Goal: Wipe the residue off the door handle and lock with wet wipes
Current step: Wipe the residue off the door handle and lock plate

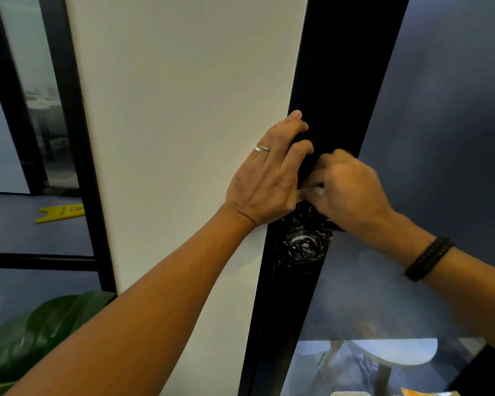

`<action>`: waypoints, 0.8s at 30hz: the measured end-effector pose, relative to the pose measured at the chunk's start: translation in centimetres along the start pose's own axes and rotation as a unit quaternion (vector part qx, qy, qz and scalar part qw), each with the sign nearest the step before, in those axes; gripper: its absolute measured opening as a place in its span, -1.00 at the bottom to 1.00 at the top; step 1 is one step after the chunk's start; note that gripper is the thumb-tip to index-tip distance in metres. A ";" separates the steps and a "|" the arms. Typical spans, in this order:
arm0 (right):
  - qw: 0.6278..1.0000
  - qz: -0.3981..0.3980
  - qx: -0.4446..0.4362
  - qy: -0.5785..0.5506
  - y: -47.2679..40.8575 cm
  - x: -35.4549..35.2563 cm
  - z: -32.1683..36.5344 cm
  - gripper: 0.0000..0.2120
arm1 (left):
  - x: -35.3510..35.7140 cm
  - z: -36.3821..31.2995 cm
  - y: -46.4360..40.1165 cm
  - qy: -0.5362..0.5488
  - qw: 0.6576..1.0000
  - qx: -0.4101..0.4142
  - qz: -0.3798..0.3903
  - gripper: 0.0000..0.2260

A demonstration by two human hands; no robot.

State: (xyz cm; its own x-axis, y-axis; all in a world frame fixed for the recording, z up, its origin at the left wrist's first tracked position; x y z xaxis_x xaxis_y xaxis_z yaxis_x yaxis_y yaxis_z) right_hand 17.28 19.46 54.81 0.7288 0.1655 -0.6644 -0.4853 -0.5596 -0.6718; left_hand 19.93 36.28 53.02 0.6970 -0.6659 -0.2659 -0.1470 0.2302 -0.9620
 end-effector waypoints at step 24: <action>0.999 0.043 0.013 -0.019 -0.3 0.1 0.7 -0.90 | 0.1 0.0 0.1 -0.027 1.000 -0.001 0.007 -0.73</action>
State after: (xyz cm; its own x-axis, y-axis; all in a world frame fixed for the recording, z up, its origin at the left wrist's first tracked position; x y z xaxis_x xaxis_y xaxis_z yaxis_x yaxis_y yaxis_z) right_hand 17.12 20.18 54.71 0.6659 0.1485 -0.7311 -0.5575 -0.5521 -0.6200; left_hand 19.97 36.27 52.95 0.7318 -0.6230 -0.2762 -0.1590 0.2379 -0.9582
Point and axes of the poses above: each hand's wrist, its own y-axis away from the middle knuckle, its own x-axis out of the palm, z = x × y, the point moved 1 cm from there along -y, towards the middle knuckle, and after that the axes turned 9 degrees about -x, right-handed, at the moved point
